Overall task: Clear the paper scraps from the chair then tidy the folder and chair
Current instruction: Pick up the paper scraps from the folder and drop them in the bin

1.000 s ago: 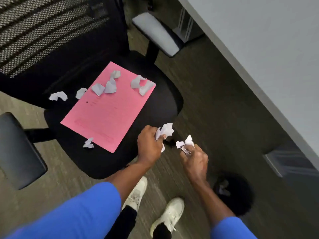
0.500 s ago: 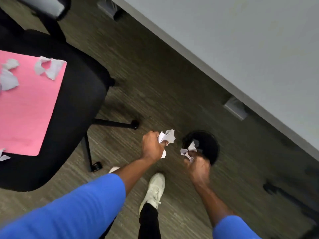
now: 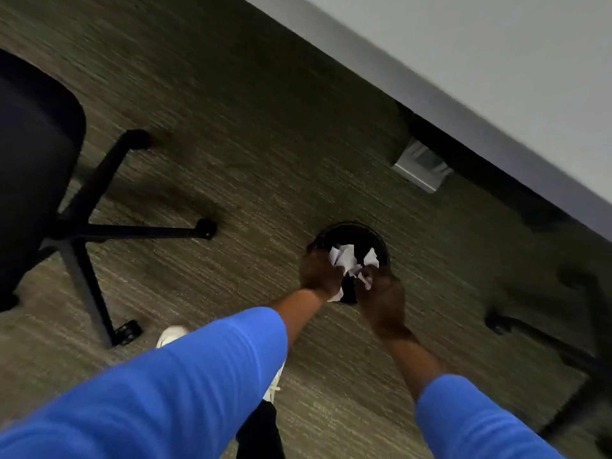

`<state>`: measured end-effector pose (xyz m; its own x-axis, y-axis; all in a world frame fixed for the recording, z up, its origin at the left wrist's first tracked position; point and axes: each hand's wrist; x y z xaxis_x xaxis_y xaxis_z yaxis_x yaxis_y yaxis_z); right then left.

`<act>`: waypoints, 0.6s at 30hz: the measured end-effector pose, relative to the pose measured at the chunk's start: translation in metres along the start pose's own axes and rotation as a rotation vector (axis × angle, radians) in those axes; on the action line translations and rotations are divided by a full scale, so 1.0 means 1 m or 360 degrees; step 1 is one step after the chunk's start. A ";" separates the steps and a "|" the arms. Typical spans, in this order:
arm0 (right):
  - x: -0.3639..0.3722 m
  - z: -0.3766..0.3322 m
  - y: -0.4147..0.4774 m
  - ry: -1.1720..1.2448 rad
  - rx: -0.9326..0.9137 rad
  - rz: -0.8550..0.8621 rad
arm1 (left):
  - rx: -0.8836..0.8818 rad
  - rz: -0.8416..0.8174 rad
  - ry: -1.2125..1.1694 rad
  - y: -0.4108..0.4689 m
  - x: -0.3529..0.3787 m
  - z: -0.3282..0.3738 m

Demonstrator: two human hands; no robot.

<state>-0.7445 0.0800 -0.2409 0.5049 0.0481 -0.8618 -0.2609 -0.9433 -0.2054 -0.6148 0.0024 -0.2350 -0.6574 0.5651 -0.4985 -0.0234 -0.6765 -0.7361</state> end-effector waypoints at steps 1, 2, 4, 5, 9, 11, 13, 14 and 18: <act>0.001 0.005 0.002 -0.0019 -0.0001 -0.0036 | -0.0026 -0.0021 -0.0061 0.002 0.007 0.001; 0.001 0.009 0.004 -0.0036 0.0016 -0.0073 | -0.0068 -0.0056 -0.0141 0.003 0.012 0.003; 0.002 0.017 0.008 -0.0002 0.0085 -0.0091 | -0.0104 -0.0118 -0.0243 0.008 0.022 0.003; 0.003 0.021 0.010 0.0033 0.0121 -0.0079 | -0.0109 -0.0156 -0.0265 0.010 0.028 0.002; 0.002 0.031 0.012 0.0088 0.0056 -0.0003 | -0.0156 -0.0349 -0.0346 0.029 0.050 -0.015; 0.000 0.033 0.009 0.0091 0.0000 0.0006 | -0.0120 -0.0444 -0.0339 0.019 0.037 -0.012; -0.004 0.031 0.006 0.0069 0.0057 -0.0046 | -0.0068 -0.0515 -0.0241 0.012 0.026 -0.015; -0.006 0.028 0.004 0.0054 0.0095 -0.0053 | -0.0064 -0.0558 -0.0197 0.009 0.023 -0.019; -0.005 0.012 -0.012 0.0070 -0.0027 0.0031 | -0.0013 -0.0535 0.0070 -0.013 -0.001 -0.032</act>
<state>-0.7535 0.0945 -0.2397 0.5357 0.0157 -0.8442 -0.2571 -0.9493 -0.1808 -0.5901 0.0256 -0.2397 -0.5807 0.7758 -0.2467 -0.2270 -0.4453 -0.8661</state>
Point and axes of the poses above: each hand's wrist, its own y-axis towards the middle knuckle, its own x-axis out of the palm, z = x × y, and after that the axes turned 11 degrees about -x, right-handed
